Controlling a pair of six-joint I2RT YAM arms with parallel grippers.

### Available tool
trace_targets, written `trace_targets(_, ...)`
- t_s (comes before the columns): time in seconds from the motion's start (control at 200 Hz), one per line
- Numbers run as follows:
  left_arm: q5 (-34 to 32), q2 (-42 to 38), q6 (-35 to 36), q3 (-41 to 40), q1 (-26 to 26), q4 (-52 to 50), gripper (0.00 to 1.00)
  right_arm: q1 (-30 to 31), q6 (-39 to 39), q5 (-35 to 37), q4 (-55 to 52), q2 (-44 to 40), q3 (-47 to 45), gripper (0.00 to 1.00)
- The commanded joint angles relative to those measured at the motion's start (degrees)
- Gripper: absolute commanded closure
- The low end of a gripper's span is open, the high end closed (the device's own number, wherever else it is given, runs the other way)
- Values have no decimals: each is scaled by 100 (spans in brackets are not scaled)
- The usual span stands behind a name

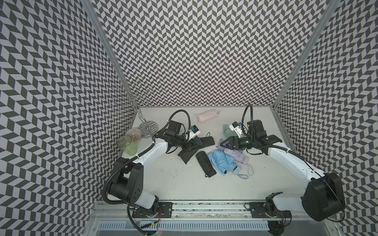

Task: Take umbrellas out of sleeves
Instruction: Pick up the umbrella from the center of the board.

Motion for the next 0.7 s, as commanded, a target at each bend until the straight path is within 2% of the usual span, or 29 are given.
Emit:
trace_targets(0.0, 468, -308, 454, -107, -159, 115, 96, -10, -201, -332, 189, 33, 22, 28)
trace_targets(0.075, 597, -425, 544, -226, -169, 118, 96, -9, -243, -403, 154, 106, 31, 28)
trace_targets(0.155, 915, -599, 907, -469, -175, 131, 96, -10, -275, -527, 181, 136, 5, 28)
trace_targets(0.26, 1014, -760, 1260, -837, -177, 160, 96, -2, -341, -499, 136, 125, -71, 28)
trace_targets(0.331, 1074, -835, 1227, -1034, -162, 167, 96, 4, -309, -515, 224, 86, -219, 28)
trace_targets(0.436, 1231, -817, 581, -1240, -33, 422, 98, 89, -287, -521, 352, 73, -478, 28)
trace_targets(0.506, 920, -681, -225, -1176, 97, 655, 99, 167, -264, -376, 424, 49, -618, 28)
trace_targets(0.626, 1058, -192, -1892, -811, 642, 833, 100, 259, -114, -312, 617, -5, -788, 28)
trace_targets(0.691, 1146, 153, -2518, -517, 806, 605, 100, 328, -6, -256, 710, -9, -847, 28)
